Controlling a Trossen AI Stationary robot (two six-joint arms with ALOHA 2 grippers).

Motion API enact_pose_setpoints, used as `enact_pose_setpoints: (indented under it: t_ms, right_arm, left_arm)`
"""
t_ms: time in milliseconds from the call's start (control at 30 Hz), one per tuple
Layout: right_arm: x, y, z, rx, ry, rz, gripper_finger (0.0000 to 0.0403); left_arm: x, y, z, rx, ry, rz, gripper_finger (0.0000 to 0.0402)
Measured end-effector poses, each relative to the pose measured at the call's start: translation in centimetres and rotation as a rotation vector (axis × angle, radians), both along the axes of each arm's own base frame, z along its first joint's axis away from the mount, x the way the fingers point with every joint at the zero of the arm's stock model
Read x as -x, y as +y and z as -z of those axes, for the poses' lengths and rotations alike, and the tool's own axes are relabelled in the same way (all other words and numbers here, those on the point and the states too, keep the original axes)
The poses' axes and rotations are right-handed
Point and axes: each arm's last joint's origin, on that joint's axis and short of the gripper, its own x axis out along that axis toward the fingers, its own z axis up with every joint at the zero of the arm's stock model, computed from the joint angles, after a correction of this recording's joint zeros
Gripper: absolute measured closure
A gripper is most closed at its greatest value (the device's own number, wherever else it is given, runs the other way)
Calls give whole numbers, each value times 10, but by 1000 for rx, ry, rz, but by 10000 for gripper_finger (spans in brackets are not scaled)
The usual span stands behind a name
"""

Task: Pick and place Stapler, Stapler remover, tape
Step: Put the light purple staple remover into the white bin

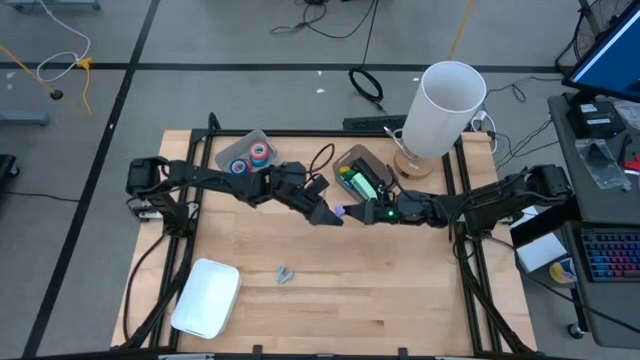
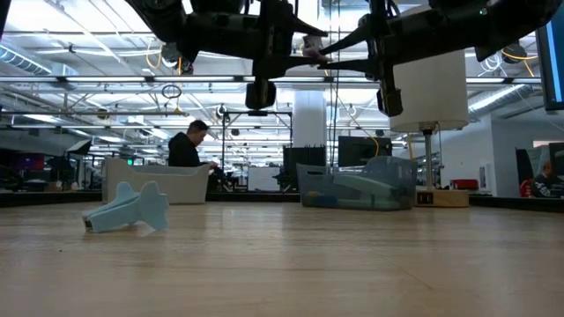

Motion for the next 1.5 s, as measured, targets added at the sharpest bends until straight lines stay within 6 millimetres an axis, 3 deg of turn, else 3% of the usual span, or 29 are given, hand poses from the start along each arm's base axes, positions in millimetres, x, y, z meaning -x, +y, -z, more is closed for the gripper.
enact_pose_setpoints:
  t_ms: [67,433,1233,1500]
  right_arm:
    - [0,0,0,7,4,0,366]
    - [0,0,0,-4,3,0,357]
    - [0,5,1,-33,0,-95,277]
    - [0,6,1,-55,-3,-135,272]
  left_arm:
    - [0,0,1,11,14,-4,296]
    - [0,0,1,5,13,-2,296]
    - [3,-3,5,-40,38,60,303]
    - [3,-4,5,-46,38,63,304]
